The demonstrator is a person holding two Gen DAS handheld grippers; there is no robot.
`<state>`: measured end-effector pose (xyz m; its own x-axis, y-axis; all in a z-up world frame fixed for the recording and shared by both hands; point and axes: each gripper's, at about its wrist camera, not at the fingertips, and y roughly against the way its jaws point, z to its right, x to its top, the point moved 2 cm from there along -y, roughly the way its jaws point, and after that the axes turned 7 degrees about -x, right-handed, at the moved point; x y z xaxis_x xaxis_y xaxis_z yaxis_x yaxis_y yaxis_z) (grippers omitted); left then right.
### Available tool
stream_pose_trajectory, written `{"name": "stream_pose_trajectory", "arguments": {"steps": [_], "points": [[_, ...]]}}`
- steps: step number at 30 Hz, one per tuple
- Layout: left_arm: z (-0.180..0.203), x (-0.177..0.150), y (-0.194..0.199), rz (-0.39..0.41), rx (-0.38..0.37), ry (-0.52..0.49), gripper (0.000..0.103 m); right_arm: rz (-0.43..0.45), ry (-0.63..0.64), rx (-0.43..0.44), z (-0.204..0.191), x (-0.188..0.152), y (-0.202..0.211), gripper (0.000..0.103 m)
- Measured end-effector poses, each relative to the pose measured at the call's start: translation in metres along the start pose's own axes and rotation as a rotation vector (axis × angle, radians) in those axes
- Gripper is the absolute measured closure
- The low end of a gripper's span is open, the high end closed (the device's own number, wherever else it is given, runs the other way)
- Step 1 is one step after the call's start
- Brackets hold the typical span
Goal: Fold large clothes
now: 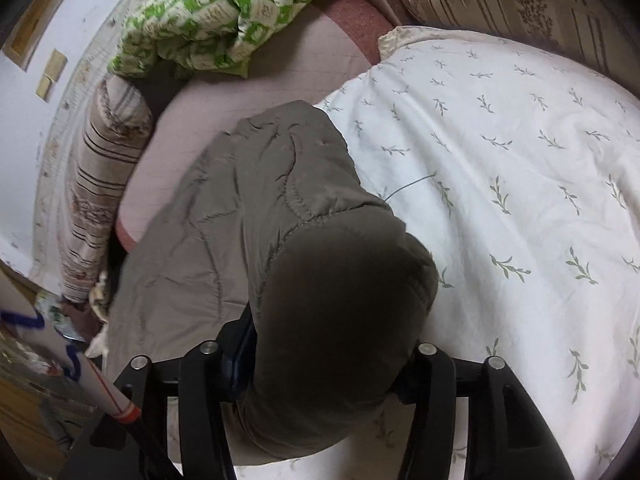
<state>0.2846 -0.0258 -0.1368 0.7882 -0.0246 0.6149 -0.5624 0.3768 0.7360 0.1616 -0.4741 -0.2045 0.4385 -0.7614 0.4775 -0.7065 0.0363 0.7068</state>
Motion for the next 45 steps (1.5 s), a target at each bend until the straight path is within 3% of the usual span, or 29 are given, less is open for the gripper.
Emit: {"name": "stream_pose_trajectory", "arguments": {"steps": [1,6,9,11,18,20,21,24,26,29,32,36,38,39,43,44,45], "points": [[0.000,-0.001,0.001,0.021,-0.009,-0.006,0.038,0.001,0.006,-0.005,-0.001,0.000,0.001,0.042],[-0.007,-0.029,0.016,-0.034,-0.008,0.005,0.047,-0.023,0.028,-0.008,0.001,-0.007,0.005,0.042],[-0.013,-0.036,0.020,-0.055,-0.013,0.017,0.047,-0.041,0.049,-0.005,0.003,-0.012,0.008,0.040],[-0.015,-0.036,0.022,-0.043,-0.026,0.016,0.047,-0.047,0.053,-0.008,0.003,-0.011,0.008,0.033],[-0.025,-0.027,0.057,0.063,-0.080,0.092,0.046,0.013,-0.009,-0.004,0.013,-0.005,0.044,0.028],[-0.032,-0.023,0.069,0.121,-0.090,0.113,0.042,0.040,-0.016,-0.017,0.016,-0.005,0.054,0.026],[-0.034,-0.020,0.073,0.146,-0.091,0.114,0.035,0.063,-0.011,-0.037,0.016,-0.005,0.059,0.025],[-0.034,-0.002,0.072,0.171,-0.107,0.073,0.023,0.166,0.032,-0.118,0.013,0.004,0.077,0.012],[-0.031,0.014,0.049,0.105,-0.168,0.038,0.018,0.195,0.054,-0.139,0.008,0.014,0.079,0.007],[-0.036,0.031,0.000,-0.033,-0.258,0.076,0.018,0.084,0.128,-0.087,-0.006,0.038,0.049,0.005],[-0.039,0.041,-0.048,-0.155,-0.283,0.057,0.015,-0.029,0.150,-0.094,-0.006,0.059,0.002,0.005],[-0.042,0.044,-0.097,-0.327,-0.477,0.101,0.003,-0.200,0.075,0.073,0.009,0.063,-0.053,0.005],[-0.040,0.047,-0.107,-0.356,-0.501,0.117,0.003,-0.294,0.075,0.204,0.009,0.061,-0.073,0.004],[-0.034,0.048,-0.105,-0.340,-0.488,0.094,0.005,-0.301,0.081,0.242,0.009,0.062,-0.076,0.005],[-0.009,0.059,-0.078,-0.265,-0.443,0.004,0.040,-0.295,0.057,0.313,0.004,0.059,-0.070,0.041],[-0.006,0.068,-0.069,-0.244,-0.443,-0.004,0.044,-0.275,0.060,0.328,-0.003,0.061,-0.059,0.050],[-0.005,0.078,-0.060,-0.220,-0.460,0.003,0.050,-0.253,0.060,0.350,-0.009,0.064,-0.048,0.053]]}}
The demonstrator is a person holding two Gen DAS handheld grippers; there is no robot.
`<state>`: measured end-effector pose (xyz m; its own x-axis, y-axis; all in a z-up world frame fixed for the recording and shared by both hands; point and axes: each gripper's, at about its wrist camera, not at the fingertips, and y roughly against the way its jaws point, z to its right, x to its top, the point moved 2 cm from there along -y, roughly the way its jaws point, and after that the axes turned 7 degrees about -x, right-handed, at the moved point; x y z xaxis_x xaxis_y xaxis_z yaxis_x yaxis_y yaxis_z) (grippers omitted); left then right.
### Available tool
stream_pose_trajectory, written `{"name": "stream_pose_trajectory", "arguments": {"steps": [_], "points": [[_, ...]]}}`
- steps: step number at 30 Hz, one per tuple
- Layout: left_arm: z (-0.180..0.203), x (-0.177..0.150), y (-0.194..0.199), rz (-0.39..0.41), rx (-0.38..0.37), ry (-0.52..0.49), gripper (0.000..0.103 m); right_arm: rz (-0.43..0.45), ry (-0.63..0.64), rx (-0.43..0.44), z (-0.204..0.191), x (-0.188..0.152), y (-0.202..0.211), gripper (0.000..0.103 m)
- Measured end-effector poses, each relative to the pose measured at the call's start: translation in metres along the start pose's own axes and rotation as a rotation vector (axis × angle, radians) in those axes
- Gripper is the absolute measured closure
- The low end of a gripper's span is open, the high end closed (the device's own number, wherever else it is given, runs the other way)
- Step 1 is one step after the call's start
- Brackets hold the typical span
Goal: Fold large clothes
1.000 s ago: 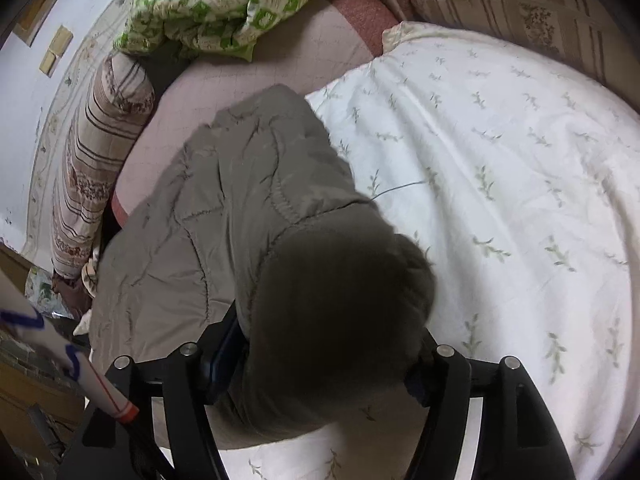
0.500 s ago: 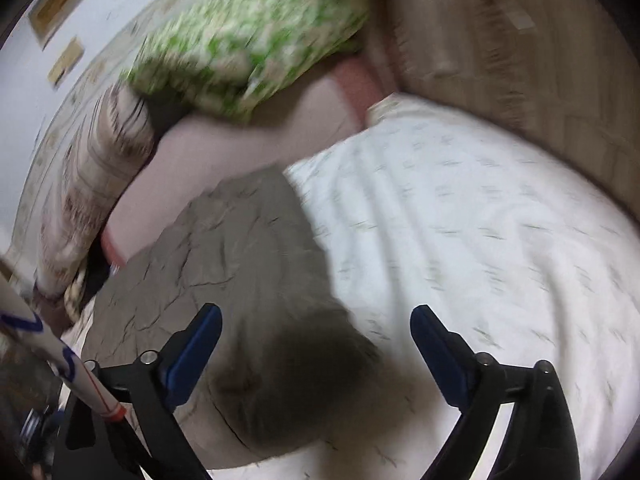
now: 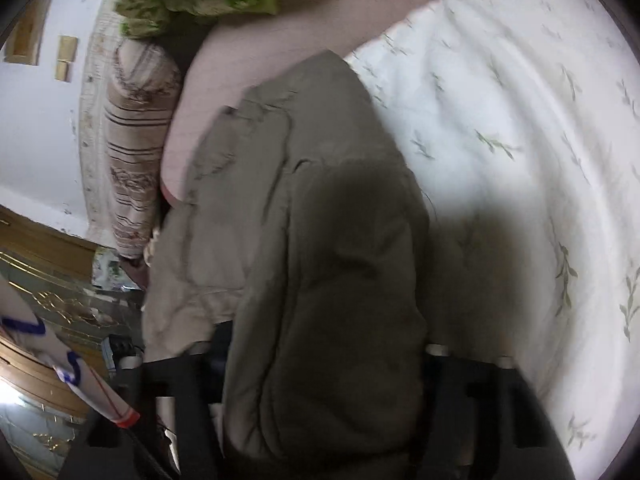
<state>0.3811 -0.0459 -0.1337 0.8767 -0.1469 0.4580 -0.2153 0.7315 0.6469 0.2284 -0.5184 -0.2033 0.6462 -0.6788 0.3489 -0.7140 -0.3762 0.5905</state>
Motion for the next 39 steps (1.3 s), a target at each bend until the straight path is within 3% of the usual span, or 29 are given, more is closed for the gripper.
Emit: {"name": "stream_pose_trajectory", "arguments": {"steps": [3,7,8,9,10,11,13,14,16,18,19,22,24,25,26,28,32,34,37,39], "points": [[0.009,0.018,0.020,0.061,-0.037,-0.008,0.052,0.067,0.064,0.063,-0.035,0.001,0.027,0.056],[-0.007,0.011,0.001,0.030,0.066,0.012,0.050,0.093,0.128,-0.003,-0.046,-0.006,0.026,0.056],[-0.016,0.003,-0.009,0.007,0.119,0.020,0.047,0.080,0.112,-0.032,-0.036,-0.008,0.020,0.055],[-0.026,-0.006,-0.017,-0.005,0.153,0.034,0.037,0.068,0.098,-0.053,-0.027,-0.009,0.017,0.054],[-0.032,-0.011,-0.018,-0.001,0.156,0.047,0.030,0.048,0.070,-0.083,-0.014,-0.010,0.010,0.049],[-0.037,-0.015,-0.017,0.020,0.144,0.081,0.028,0.022,0.023,-0.105,0.003,-0.013,0.000,0.036],[-0.040,-0.017,-0.011,0.046,0.126,0.139,0.027,0.017,-0.058,-0.105,0.021,-0.014,-0.003,0.024],[-0.038,-0.019,-0.006,0.057,0.137,0.157,0.027,0.027,-0.083,-0.102,0.022,-0.014,0.001,0.023],[-0.027,-0.022,0.010,0.088,0.180,0.150,0.027,0.078,-0.086,-0.150,0.017,-0.013,0.013,0.023],[-0.008,-0.030,0.034,0.143,0.210,0.109,0.027,0.214,-0.067,-0.277,0.004,-0.014,0.040,0.023],[0.000,-0.033,0.043,0.161,0.223,0.096,0.027,0.325,-0.063,-0.361,-0.006,-0.018,0.063,0.023],[0.029,-0.058,0.086,0.260,0.325,0.048,0.027,0.482,-0.002,-0.450,-0.041,-0.030,0.102,0.022],[0.054,-0.086,0.117,0.341,0.470,0.015,0.027,0.520,0.102,-0.464,-0.072,-0.044,0.111,0.022],[0.061,-0.094,0.126,0.368,0.526,0.008,0.026,0.525,0.141,-0.464,-0.085,-0.050,0.109,0.022],[0.076,-0.114,0.141,0.427,0.627,-0.008,0.024,0.517,0.199,-0.458,-0.104,-0.060,0.102,0.022],[0.096,-0.141,0.160,0.521,0.723,-0.036,0.016,0.452,0.313,-0.444,-0.135,-0.083,0.073,0.022],[0.113,-0.186,0.176,0.660,0.784,-0.043,0.011,0.307,0.453,-0.491,-0.160,-0.119,0.005,0.022],[0.110,-0.195,0.179,0.698,0.816,-0.041,0.010,0.228,0.466,-0.567,-0.146,-0.130,-0.031,0.022],[0.101,-0.197,0.175,0.682,0.821,-0.048,0.010,0.261,0.549,-0.664,-0.139,-0.143,-0.049,0.019],[0.093,-0.197,0.174,0.687,0.822,-0.032,0.010,0.267,0.555,-0.718,-0.154,-0.149,-0.039,0.020]]}}
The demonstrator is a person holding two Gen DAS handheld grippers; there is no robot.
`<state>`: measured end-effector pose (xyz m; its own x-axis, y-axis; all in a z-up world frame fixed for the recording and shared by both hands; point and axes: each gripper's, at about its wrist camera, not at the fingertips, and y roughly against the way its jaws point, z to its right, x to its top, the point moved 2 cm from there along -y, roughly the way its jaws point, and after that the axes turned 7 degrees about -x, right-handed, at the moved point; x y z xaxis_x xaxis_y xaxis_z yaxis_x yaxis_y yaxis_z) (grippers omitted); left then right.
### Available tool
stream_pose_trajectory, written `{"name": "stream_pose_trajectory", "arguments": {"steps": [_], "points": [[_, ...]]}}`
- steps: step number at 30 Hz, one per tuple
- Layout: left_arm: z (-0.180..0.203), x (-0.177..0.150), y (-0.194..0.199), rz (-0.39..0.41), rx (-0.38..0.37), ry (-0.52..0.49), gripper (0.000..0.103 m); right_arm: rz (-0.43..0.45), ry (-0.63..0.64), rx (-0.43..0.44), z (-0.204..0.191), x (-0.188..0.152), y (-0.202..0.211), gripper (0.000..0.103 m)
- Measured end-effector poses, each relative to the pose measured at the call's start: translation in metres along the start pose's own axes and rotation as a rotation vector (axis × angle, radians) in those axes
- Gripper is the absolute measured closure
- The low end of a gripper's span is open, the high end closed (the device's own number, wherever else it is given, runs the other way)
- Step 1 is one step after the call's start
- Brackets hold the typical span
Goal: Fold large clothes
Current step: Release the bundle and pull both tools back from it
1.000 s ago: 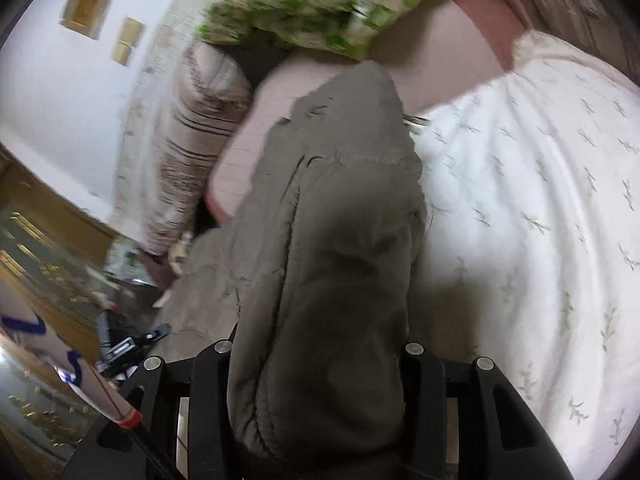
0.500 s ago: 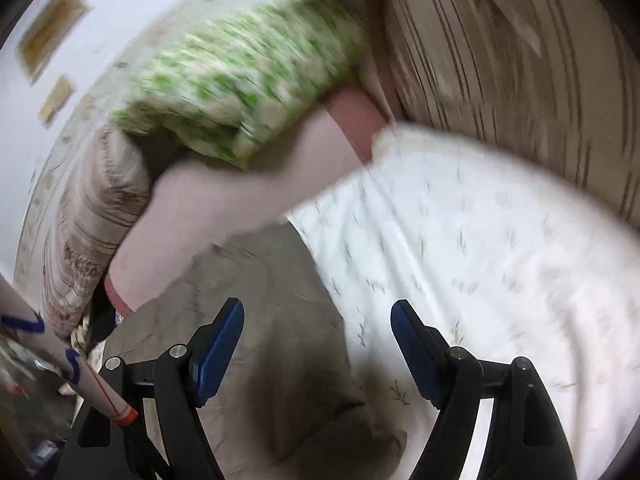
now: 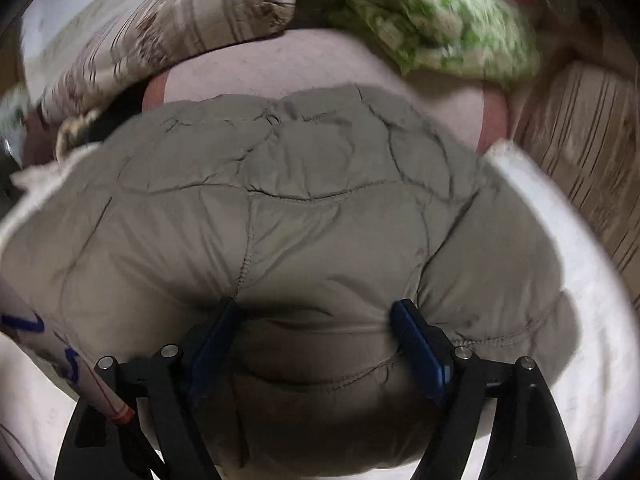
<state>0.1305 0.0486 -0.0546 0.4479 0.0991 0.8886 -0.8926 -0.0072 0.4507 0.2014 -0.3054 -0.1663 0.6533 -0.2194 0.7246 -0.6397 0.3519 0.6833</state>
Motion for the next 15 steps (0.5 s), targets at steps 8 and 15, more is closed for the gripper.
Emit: {"name": "stream_pose_trajectory", "arguments": {"steps": [8,15], "points": [[-0.016,-0.021,0.001,0.000,0.007,0.035,0.010,0.087,0.171,0.107,-0.093,0.013,0.049,0.021],[-0.034,-0.018,0.005,0.036,0.037,0.059,0.010,0.023,0.172,-0.001,-0.133,0.022,0.026,0.022]]}}
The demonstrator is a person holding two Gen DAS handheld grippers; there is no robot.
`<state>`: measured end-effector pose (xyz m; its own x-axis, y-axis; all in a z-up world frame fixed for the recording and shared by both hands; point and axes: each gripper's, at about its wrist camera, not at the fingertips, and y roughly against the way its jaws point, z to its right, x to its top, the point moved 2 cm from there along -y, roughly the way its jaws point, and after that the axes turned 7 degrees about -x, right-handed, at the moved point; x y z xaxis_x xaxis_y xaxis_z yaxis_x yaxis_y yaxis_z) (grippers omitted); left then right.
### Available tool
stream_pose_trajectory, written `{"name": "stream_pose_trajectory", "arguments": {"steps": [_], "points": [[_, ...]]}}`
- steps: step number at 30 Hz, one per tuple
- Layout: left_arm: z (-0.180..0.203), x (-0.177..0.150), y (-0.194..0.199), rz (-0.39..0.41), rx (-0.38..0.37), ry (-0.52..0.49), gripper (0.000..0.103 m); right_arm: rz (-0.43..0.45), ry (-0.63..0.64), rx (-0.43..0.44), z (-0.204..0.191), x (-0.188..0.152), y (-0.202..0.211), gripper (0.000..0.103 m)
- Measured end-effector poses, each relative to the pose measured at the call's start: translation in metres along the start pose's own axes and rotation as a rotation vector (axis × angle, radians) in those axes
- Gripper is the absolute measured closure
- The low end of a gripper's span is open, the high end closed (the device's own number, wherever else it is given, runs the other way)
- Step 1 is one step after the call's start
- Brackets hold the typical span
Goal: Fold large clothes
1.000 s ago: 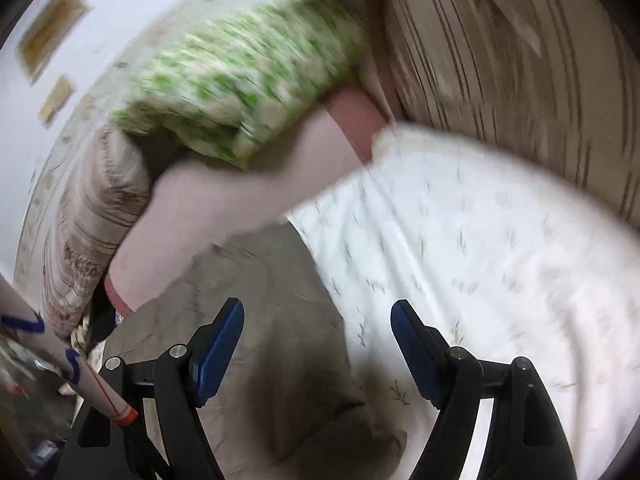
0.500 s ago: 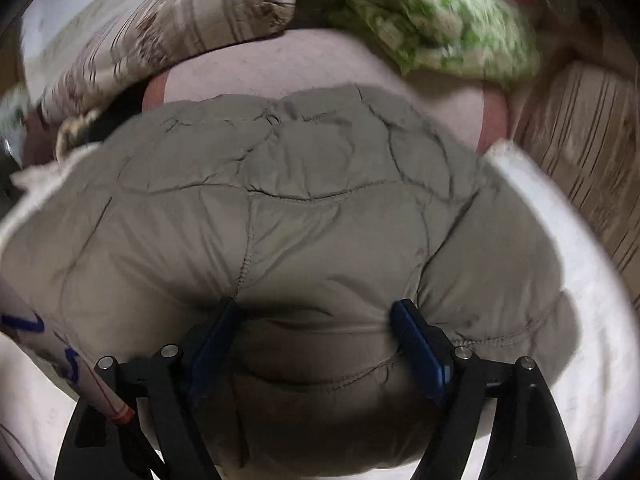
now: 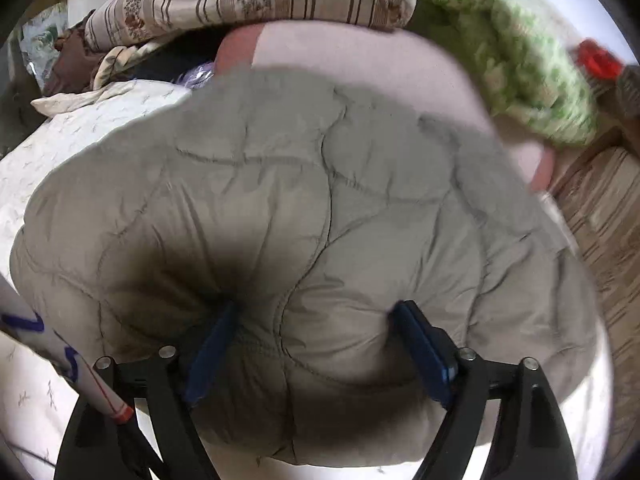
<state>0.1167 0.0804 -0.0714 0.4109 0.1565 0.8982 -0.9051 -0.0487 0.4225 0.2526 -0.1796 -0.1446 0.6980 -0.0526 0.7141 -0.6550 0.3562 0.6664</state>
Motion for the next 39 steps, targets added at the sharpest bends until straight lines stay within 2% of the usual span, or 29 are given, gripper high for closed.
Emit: {"name": "stream_pose_trajectory", "arguments": {"steps": [3,6,7,9,11,12,16,20,24,28,30,35,39], "points": [[-0.004,0.002,-0.002,0.003,-0.012,0.026,0.010,0.084,-0.018,0.073,-0.016,0.013,0.033,0.022],[-0.004,0.001,-0.001,0.023,-0.017,0.023,0.009,0.075,0.046,0.149,-0.055,0.022,0.030,0.022],[-0.003,0.001,-0.001,0.033,-0.020,0.018,0.007,0.032,0.074,0.162,-0.074,0.020,0.017,0.020],[-0.002,0.001,0.001,0.048,-0.027,0.006,0.006,-0.027,0.127,0.105,-0.100,0.013,-0.007,0.012],[0.000,0.002,0.002,0.057,-0.042,0.000,0.005,0.031,0.183,0.032,-0.112,0.010,-0.008,0.009],[0.002,0.001,0.003,0.062,-0.052,-0.006,0.005,0.045,0.194,0.025,-0.113,0.010,-0.004,0.009],[0.012,-0.001,0.009,0.074,-0.100,-0.045,0.002,0.035,0.104,0.124,-0.081,0.007,0.028,0.012],[0.032,-0.011,0.010,-0.031,-0.189,-0.114,0.002,-0.022,-0.005,0.169,-0.024,-0.034,0.062,0.012],[0.049,-0.024,0.028,-0.085,-0.235,-0.130,0.002,-0.063,-0.070,0.119,0.035,-0.099,0.098,0.012],[0.061,-0.044,0.052,-0.153,-0.188,-0.169,0.002,-0.115,-0.118,0.052,0.079,-0.153,0.124,0.012],[0.065,-0.061,0.071,-0.204,-0.200,-0.185,0.002,-0.128,-0.155,0.024,0.097,-0.174,0.136,0.012],[0.073,-0.083,0.120,-0.271,-0.265,-0.191,0.002,-0.128,-0.252,0.006,0.131,-0.204,0.168,0.012],[0.087,-0.085,0.155,-0.256,-0.294,-0.229,0.002,-0.074,-0.239,-0.002,0.133,-0.204,0.192,0.012]]}}
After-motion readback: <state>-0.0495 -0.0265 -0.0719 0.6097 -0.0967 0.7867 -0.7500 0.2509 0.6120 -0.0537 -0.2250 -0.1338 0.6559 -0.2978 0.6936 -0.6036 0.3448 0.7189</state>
